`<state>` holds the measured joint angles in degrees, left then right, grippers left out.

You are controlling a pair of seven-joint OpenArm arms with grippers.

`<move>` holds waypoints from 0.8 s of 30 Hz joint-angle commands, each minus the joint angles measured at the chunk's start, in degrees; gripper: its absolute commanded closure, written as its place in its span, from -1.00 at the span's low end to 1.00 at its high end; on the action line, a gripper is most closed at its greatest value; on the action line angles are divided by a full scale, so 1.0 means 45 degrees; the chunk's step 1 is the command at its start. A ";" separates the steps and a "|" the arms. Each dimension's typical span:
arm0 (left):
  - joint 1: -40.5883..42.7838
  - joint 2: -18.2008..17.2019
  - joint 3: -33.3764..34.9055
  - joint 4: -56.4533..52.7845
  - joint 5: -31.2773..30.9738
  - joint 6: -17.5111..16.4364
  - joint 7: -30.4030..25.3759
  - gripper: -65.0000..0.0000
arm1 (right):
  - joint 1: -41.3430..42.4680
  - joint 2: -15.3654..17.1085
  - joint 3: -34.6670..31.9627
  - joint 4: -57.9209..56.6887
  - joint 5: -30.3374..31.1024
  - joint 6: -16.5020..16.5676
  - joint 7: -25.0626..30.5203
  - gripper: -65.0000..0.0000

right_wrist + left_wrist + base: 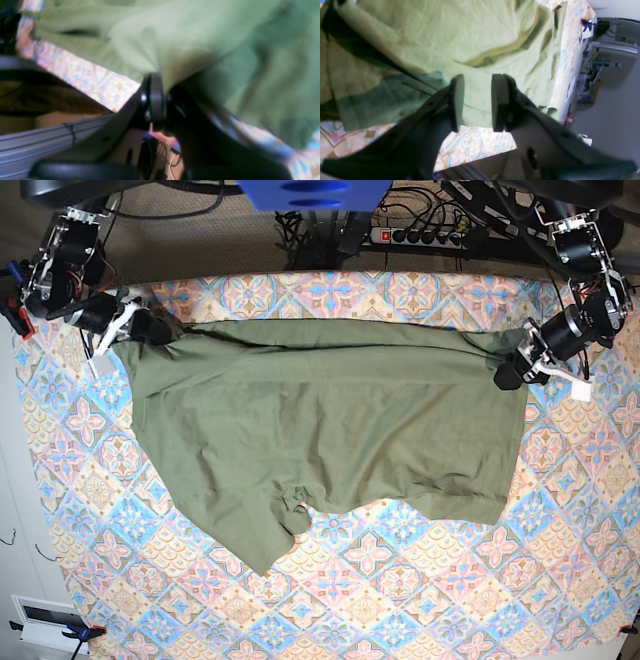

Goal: Layout the t-shirt on the table in an organized manner, then fold the t-shirt properly
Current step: 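Hold the shirt edge with both grippers and smooth it flat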

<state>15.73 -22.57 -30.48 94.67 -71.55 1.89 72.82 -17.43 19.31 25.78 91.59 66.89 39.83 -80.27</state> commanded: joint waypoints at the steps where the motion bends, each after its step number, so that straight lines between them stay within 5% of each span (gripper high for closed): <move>1: -0.0105 -0.0211 -0.0074 0.0187 -0.0247 -0.0039 -0.0054 0.45 | 0.0074 0.0212 0.0122 0.0306 0.0363 0.0037 0.0304 0.97; 4: -0.0105 -0.0211 -0.0074 0.0187 -0.0247 -0.0039 -0.0054 0.45 | 0.0054 0.0212 0.0122 0.0286 0.0070 0.0037 0.0402 0.90; 14: -0.0125 -0.0211 -0.0074 0.0187 -0.0266 -0.0039 -0.0054 0.44 | -0.0004 0.0173 0.1587 0.0364 -0.0555 0.0037 0.0304 0.13; 24: -0.2743 -0.0191 -0.0309 -0.1278 -0.0227 -0.0039 -0.0074 0.43 | 0.0269 -0.0198 0.2408 0.1986 -0.0594 0.0037 0.0343 0.17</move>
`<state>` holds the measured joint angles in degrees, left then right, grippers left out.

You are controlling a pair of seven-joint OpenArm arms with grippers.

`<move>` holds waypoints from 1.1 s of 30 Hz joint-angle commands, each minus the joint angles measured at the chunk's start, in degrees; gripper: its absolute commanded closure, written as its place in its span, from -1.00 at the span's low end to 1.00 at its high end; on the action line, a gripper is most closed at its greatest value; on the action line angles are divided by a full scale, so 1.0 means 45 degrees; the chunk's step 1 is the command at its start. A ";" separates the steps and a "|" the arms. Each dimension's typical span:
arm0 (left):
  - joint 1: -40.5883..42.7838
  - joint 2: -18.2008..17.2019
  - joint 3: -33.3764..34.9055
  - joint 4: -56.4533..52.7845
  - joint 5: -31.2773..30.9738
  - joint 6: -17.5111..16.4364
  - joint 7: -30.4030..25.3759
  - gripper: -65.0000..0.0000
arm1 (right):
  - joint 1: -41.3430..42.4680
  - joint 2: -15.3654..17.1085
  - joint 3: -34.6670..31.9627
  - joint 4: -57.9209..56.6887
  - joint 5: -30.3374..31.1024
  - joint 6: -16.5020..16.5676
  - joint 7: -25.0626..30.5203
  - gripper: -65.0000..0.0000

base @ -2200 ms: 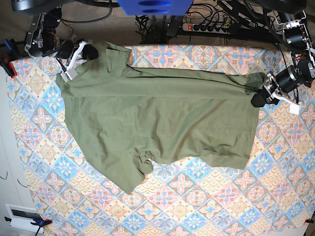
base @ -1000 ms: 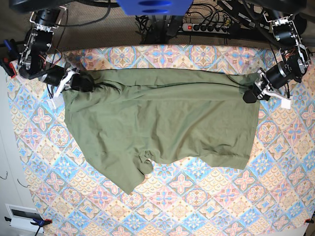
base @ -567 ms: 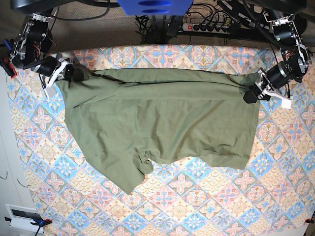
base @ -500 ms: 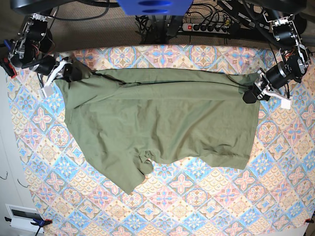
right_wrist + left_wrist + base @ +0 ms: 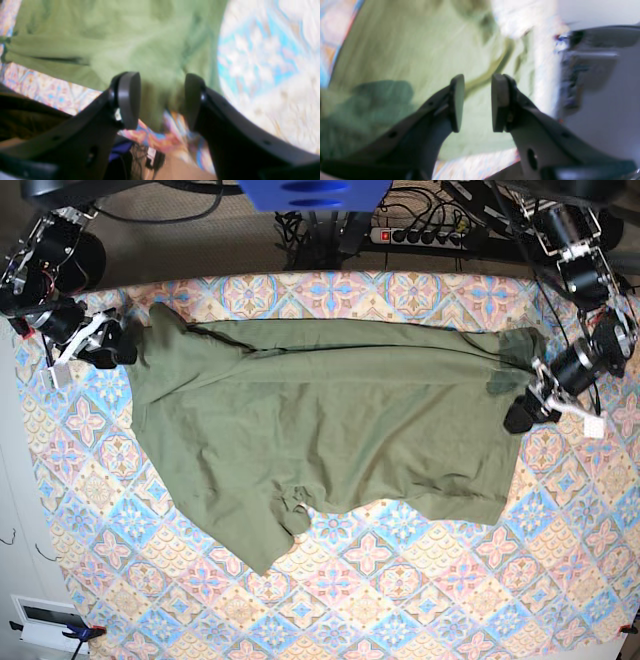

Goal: Layout the t-shirt on the table in an organized manner, then fold the t-shirt properly
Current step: 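Hold the shirt edge with both grippers and smooth it flat, then slide both grippers along the shirt sides toward the hem and grasp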

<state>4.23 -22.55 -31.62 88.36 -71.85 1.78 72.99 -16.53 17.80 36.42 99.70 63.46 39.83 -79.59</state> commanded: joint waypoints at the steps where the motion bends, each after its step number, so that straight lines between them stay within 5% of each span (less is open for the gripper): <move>1: -0.0618 -0.0196 -0.0056 -0.0441 -0.0159 -0.0015 -0.0113 0.43 | 0.0324 -0.0078 -0.0094 0.0184 0.0168 0.0037 0.0173 0.17; 8: -0.3626 -0.0196 0.0139 -0.3059 0.1912 -0.0015 -0.0875 0.39 | 0.1731 -0.0410 -0.1110 0.0086 -0.0125 0.0037 0.0232 0.18; 16: -0.4779 -0.0196 0.2855 -0.4367 0.4197 0.0005 -0.3571 -0.54 | 0.1965 -0.0430 -0.1149 0.0067 -0.1277 0.0037 0.0271 0.18; 22: -0.5736 -0.0196 0.3285 -0.7396 0.4217 0.0005 -0.5583 -0.54 | 0.3000 -0.0430 -0.1149 0.0067 -0.1355 0.0037 0.0271 0.18; 33: -0.6459 0.0019 0.3402 -0.9447 0.4275 0.0005 -0.7263 -0.54 | 0.3000 -0.0430 -0.1149 -0.0656 -0.1375 0.0037 0.0271 0.18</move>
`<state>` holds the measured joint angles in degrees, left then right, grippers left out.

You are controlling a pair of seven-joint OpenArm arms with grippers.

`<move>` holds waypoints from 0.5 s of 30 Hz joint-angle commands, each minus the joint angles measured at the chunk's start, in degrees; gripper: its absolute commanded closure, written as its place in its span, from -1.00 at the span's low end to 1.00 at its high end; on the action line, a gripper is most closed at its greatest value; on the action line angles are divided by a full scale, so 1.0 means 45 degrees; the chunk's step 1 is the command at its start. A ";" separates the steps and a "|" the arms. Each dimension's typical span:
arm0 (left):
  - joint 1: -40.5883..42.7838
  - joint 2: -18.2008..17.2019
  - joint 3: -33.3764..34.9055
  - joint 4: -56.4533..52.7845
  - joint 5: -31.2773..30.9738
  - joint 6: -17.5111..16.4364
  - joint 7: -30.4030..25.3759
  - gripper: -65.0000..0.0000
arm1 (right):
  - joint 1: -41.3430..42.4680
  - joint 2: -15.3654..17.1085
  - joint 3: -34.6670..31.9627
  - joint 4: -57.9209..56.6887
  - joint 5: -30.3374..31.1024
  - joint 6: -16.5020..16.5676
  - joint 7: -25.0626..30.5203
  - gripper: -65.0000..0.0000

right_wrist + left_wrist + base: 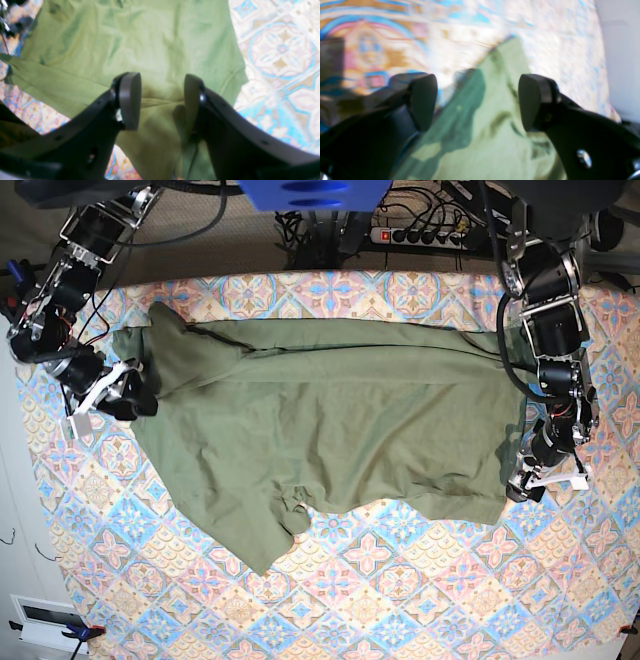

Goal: Layout the t-shirt on the table in an organized manner, then fold the t-shirt properly
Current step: 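Slide both grippers along the shirt sides toward the hem and grasp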

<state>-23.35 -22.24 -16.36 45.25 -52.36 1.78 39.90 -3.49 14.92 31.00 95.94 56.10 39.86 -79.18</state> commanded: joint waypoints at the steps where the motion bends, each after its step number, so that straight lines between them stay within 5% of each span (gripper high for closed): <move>1: -0.0505 -0.0030 0.0012 -0.0298 0.0060 0.0005 0.0091 -0.53 | 0.0101 0.0211 0.0055 0.0062 0.0262 0.0032 0.0178 0.18; 4: -0.0876 0.0244 0.0012 -0.0806 0.0920 0.0005 0.0091 -0.30 | 0.0101 0.0211 0.0075 0.0003 0.0301 0.0032 0.0178 0.18; 12: -0.1150 0.1201 0.0012 -0.0767 0.4338 0.0005 0.0110 0.95 | 0.0101 0.0211 0.0094 0.0003 0.0321 0.0032 0.0178 0.18; 15: -0.1111 0.1260 0.0012 -0.0728 0.4788 0.0005 0.0169 1.00 | 0.0101 0.0211 0.0094 0.0003 0.0321 0.0032 0.0178 0.18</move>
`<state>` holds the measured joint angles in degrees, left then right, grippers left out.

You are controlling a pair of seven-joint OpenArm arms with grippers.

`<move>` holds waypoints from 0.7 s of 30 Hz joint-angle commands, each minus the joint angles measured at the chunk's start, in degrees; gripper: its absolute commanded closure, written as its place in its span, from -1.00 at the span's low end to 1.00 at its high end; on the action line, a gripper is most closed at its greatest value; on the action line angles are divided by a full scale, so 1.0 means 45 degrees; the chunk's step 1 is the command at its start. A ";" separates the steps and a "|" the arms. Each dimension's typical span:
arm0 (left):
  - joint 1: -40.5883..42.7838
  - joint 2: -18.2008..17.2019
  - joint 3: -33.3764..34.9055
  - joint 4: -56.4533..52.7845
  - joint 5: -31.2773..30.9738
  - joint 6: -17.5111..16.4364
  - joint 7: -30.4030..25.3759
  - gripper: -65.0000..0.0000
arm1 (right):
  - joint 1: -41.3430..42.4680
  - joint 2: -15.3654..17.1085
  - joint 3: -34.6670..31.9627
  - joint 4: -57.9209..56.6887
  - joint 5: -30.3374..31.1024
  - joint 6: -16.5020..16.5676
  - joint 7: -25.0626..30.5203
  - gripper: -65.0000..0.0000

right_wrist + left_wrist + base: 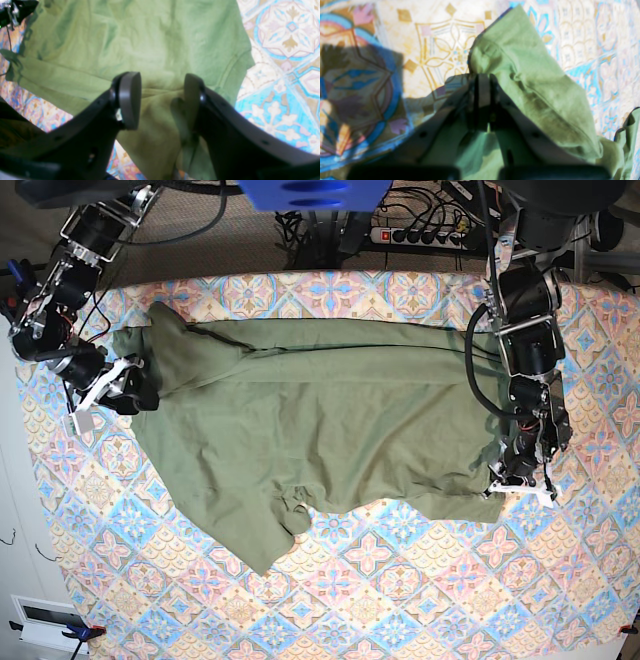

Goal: Layout the t-shirt on the table in an organized manner, then fold the t-shirt properly
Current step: 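Slide both grippers along the shirt sides toward the hem and grasp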

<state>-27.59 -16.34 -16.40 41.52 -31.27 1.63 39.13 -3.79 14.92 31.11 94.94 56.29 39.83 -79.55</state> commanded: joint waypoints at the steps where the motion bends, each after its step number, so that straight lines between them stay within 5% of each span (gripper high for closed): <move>1: -0.0129 -0.0110 0.0021 0.0278 0.0062 0.0039 0.0339 1.00 | 0.0169 0.0211 0.0070 0.0227 0.0257 0.0037 0.0261 0.18; 9: 0.1766 -0.0384 0.0002 0.4010 0.0003 0.0019 0.1218 1.00 | 0.1927 0.0270 -0.0203 -0.0242 -0.0231 0.0037 0.0261 0.18; 15: 0.3094 -0.0911 -0.0076 0.5944 -0.1267 0.0019 0.1413 1.00 | 0.4017 0.0504 -0.1512 -0.2586 -0.2634 0.0037 0.0339 0.18; 21: 0.3661 -0.1302 -0.0311 0.6452 -0.2537 0.0019 0.1433 1.00 | 0.5834 0.0543 -0.3153 -0.5107 -0.5936 0.0037 0.1824 0.18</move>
<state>-10.46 -20.21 -16.97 69.43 -42.63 1.65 46.54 21.26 16.47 16.67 71.16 28.80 39.86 -71.88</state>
